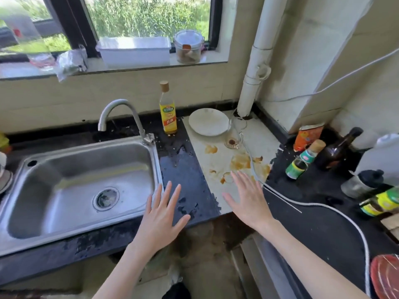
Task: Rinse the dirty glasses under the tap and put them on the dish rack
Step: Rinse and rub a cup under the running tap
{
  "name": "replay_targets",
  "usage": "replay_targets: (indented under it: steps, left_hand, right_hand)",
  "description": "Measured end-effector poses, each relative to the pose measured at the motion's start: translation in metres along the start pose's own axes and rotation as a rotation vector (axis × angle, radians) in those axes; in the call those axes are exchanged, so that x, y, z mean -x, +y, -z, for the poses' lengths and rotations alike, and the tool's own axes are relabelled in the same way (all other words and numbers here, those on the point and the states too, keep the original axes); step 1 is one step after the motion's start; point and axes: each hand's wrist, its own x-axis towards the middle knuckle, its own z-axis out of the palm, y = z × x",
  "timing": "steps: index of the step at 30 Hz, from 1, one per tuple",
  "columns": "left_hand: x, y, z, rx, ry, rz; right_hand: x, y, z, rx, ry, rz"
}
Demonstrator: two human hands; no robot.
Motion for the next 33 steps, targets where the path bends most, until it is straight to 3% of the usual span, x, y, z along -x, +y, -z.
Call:
replay_targets:
  steps: [13, 18, 21, 25, 30, 33]
  left_hand:
    - [-0.162, -0.053, 0.012, 0.057, -0.081, -0.019]
    - [-0.184, -0.053, -0.001, 0.058, -0.149, 0.001]
    - [-0.195, -0.053, -0.012, 0.056, -0.177, 0.060]
    - [-0.208, -0.043, -0.019, 0.052, -0.186, 0.135]
    - [-0.217, -0.033, -0.020, 0.087, -0.174, 0.179]
    - [-0.217, -0.033, -0.021, 0.130, -0.175, 0.189]
  right_hand:
    - [-0.176, 0.029, -0.004, -0.076, -0.037, -0.244]
    - [-0.227, 0.055, -0.003, -0.475, -0.071, -0.539]
    - [-0.256, 0.075, -0.008, -0.577, -0.134, -0.655]
    - [-0.279, 0.090, -0.012, -0.579, -0.131, -0.648]
    - [-0.284, 0.098, -0.023, -0.849, -0.095, -0.630]
    - [-0.275, 0.096, -0.025, -0.846, -0.099, -0.564]
